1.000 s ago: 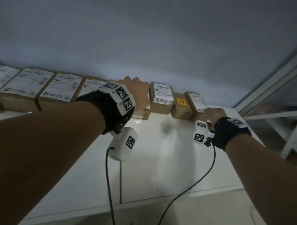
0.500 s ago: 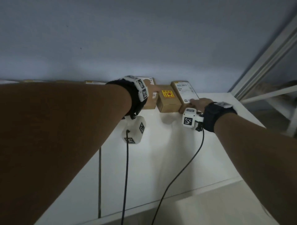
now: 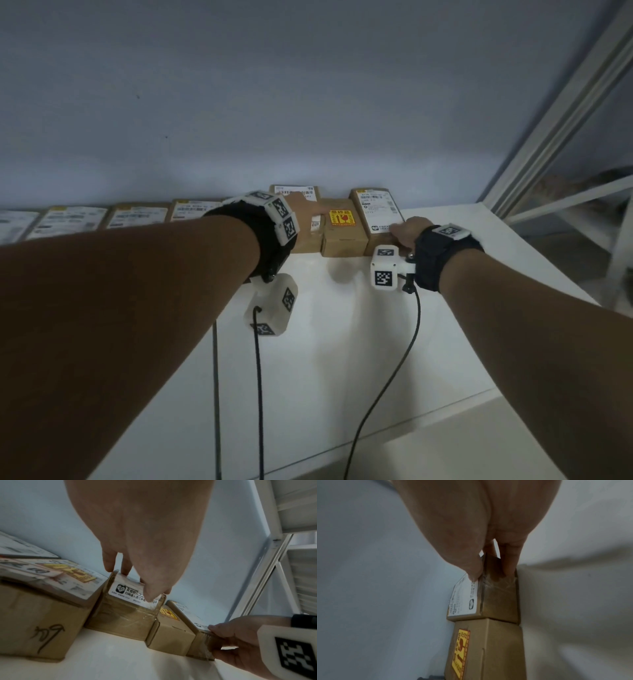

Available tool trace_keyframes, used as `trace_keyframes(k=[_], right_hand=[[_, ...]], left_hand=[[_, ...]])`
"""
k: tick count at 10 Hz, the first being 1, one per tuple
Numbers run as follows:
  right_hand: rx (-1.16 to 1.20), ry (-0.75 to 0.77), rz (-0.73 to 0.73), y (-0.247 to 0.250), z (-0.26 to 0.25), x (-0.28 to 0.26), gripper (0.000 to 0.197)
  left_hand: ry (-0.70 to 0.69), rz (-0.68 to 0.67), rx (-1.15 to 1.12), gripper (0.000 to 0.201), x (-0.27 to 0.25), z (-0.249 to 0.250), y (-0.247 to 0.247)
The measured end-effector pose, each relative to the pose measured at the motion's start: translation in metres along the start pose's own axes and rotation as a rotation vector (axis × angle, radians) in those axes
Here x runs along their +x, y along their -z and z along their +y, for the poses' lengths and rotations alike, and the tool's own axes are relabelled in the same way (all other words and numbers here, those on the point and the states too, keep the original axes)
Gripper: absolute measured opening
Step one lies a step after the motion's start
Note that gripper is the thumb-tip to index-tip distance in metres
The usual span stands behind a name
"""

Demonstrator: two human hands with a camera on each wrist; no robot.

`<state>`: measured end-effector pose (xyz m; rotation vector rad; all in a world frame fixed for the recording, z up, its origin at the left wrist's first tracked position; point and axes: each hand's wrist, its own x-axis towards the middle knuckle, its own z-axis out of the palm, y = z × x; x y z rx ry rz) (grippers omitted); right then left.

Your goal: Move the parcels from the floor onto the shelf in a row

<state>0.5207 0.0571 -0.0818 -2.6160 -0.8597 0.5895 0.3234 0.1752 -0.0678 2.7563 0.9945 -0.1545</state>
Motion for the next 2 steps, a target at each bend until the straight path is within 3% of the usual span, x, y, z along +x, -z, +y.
trace_keyframes(k=[1, 2], right_hand=[[0.296, -0.086, 0.038, -0.001, 0.006, -0.003, 0.02], [0.595, -0.054, 0.002, 0.005, 0.015, -0.01, 0.04]], left_hand=[[-0.038, 0.085, -0.022, 0.062, -0.018, -0.007, 0.005], [0.015, 0.104, 0.066, 0.071, -0.038, -0.015, 0.012]])
